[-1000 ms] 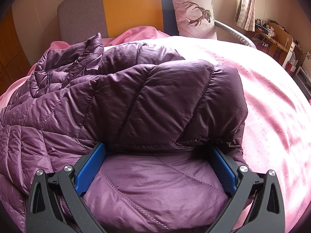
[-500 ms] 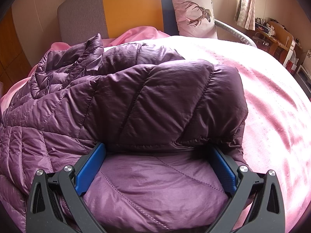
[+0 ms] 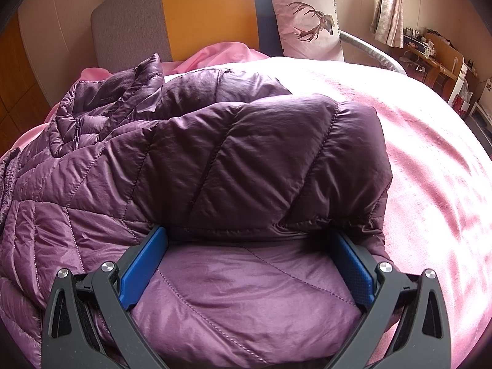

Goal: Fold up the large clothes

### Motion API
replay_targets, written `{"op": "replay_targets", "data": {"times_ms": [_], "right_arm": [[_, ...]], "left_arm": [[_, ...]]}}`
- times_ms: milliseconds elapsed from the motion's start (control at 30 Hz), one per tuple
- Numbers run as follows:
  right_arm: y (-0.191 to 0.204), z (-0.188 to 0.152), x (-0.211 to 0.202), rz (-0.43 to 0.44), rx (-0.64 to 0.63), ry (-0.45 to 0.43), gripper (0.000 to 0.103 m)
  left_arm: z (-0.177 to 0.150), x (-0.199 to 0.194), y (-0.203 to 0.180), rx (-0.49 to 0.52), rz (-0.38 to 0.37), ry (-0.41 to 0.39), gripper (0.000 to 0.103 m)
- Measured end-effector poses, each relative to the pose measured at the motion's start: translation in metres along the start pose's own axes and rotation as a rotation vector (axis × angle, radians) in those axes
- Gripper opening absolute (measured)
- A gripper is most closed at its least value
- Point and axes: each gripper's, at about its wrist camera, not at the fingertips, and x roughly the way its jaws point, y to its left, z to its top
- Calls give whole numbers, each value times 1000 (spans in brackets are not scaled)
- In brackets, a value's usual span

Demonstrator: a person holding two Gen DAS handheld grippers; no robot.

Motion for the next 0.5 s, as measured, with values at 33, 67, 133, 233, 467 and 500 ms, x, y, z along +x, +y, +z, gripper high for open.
{"op": "replay_targets", "data": {"times_ms": [33, 67, 133, 233, 467, 500], "right_arm": [[0, 0, 0, 2, 1, 0, 101], [0, 0, 0, 2, 1, 0, 101], [0, 0, 0, 0, 0, 0, 101], [0, 0, 0, -3, -2, 1, 101], [15, 10, -20, -17, -19, 2, 101], [21, 12, -30, 41, -10, -22, 101]], "left_arm": [[-3, 4, 2, -8, 4, 20, 66], [-6, 7, 3, -12, 9, 31, 66], [-12, 15, 7, -37, 22, 58, 66], [-18, 34, 17, -96, 18, 130, 70], [-23, 37, 23, -117, 3, 132, 71], [-23, 37, 22, -119, 1, 131, 71]]}}
